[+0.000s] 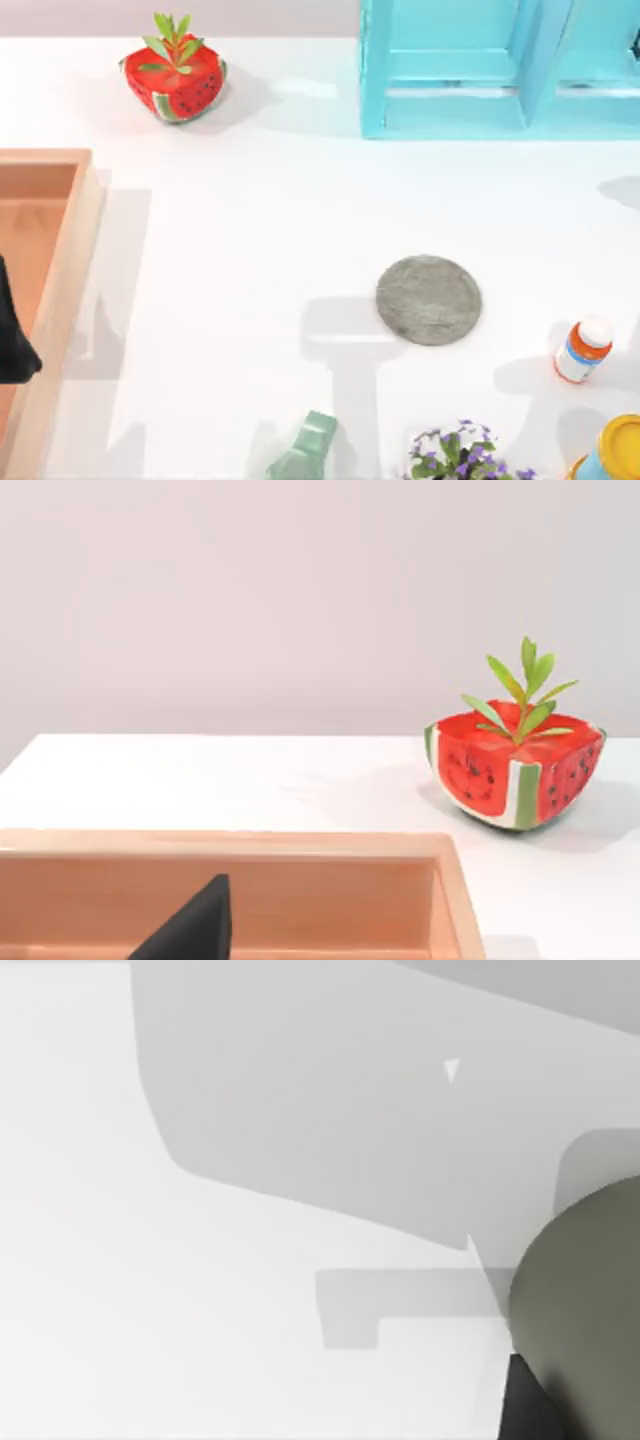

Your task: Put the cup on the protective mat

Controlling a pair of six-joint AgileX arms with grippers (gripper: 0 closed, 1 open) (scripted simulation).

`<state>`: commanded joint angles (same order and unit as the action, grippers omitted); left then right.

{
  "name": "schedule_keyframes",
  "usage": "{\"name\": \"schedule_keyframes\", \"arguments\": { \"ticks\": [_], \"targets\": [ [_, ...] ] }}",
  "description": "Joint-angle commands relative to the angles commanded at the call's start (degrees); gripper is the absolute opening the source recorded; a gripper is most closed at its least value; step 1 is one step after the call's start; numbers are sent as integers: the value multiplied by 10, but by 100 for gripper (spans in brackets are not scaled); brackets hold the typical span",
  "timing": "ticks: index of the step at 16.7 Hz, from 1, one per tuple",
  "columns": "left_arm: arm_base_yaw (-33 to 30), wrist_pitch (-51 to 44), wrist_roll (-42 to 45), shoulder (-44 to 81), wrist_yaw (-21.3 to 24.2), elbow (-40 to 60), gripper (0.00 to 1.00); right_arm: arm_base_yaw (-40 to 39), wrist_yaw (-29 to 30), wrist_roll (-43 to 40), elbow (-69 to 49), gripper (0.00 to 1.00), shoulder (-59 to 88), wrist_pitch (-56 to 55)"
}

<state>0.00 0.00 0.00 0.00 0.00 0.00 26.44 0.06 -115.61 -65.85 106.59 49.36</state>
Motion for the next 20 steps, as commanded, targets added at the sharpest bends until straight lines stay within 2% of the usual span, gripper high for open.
{"name": "schedule_keyframes", "arguments": {
  "ticks": [5,7,10,14,20],
  "targets": [
    [0,0,0,0,0,0,100,-13,1,17,-10,0,4,4],
    [0,0,0,0,0,0,100,-42,2,59,-31,0,16,15],
    [0,0,0,0,0,0,100,-113,3,166,-78,0,45,41],
    [0,0,0,0,0,0,100,-232,4,392,-159,0,93,89],
    [0,0,0,0,0,0,100,-410,-5,834,-290,0,164,170]
  ]
}}
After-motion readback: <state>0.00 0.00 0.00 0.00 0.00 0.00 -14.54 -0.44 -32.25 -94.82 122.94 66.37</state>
